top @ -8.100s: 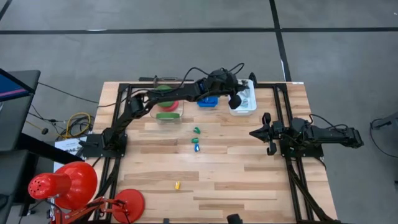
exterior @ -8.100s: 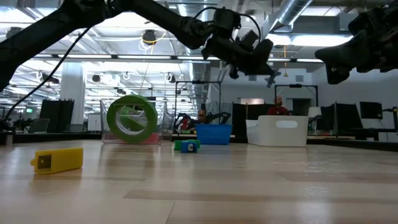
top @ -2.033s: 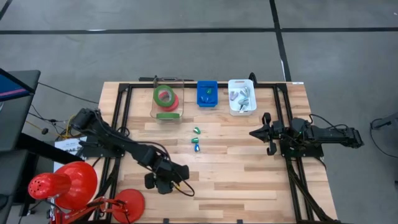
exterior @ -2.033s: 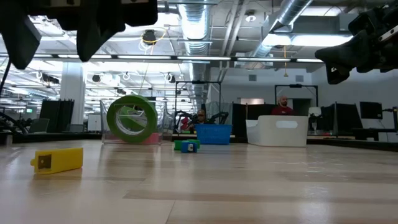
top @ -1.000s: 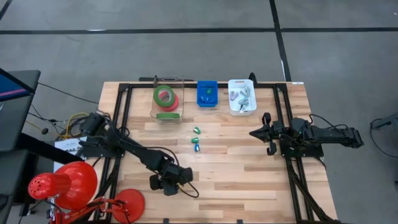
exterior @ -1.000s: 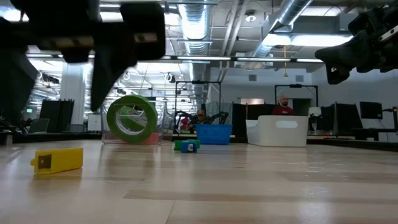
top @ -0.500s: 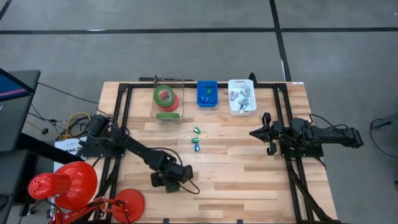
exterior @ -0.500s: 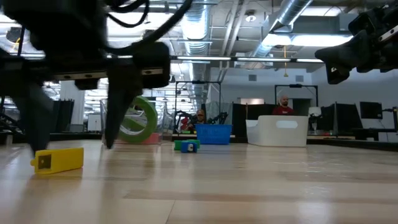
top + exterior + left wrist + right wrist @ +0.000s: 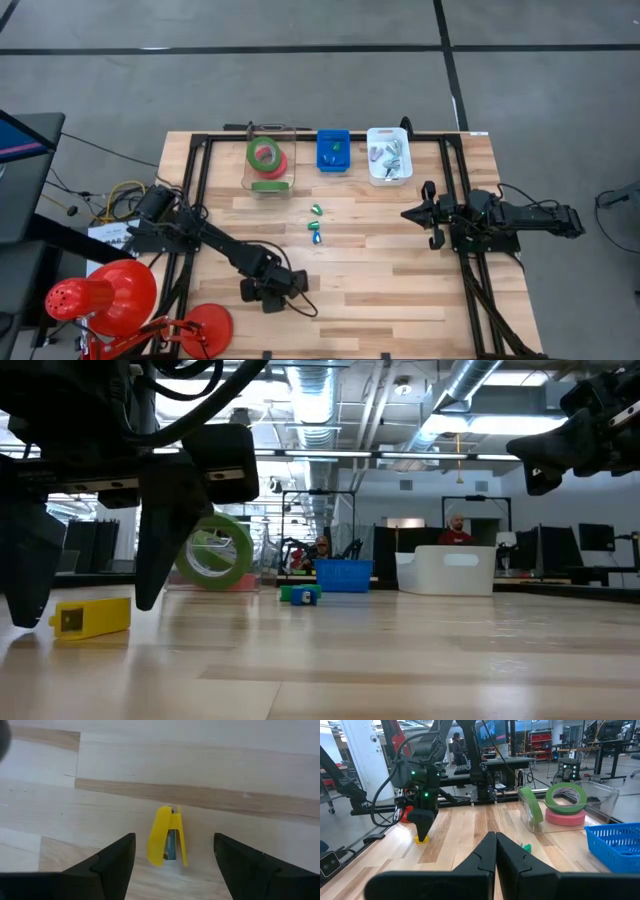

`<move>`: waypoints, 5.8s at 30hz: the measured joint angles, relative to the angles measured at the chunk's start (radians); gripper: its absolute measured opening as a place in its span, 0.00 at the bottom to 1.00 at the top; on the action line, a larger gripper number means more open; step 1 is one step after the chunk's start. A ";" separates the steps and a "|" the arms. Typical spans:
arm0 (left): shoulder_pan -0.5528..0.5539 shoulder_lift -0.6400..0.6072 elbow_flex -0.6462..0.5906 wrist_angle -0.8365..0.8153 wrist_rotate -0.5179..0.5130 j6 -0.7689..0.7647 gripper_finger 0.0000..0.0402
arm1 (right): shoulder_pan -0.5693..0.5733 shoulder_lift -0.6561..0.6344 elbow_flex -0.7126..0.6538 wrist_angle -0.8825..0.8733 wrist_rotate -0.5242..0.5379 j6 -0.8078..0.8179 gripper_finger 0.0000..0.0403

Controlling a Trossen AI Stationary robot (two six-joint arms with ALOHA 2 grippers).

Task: Pick and place Stapler, Stapler remover, tape
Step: Put the yellow stapler into the blue bin, then put the top green stapler into the blue bin

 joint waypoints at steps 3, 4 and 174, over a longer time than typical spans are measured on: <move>0.000 0.000 0.000 0.002 0.000 0.020 0.61 | 0.000 0.000 0.000 0.000 0.000 0.000 0.00; 0.000 0.000 0.000 0.003 0.000 0.020 0.59 | 0.000 0.000 0.000 0.000 0.000 0.000 0.00; 1.043 -0.085 0.002 0.792 0.007 -0.455 0.56 | 0.000 0.000 0.000 0.000 0.000 0.000 0.00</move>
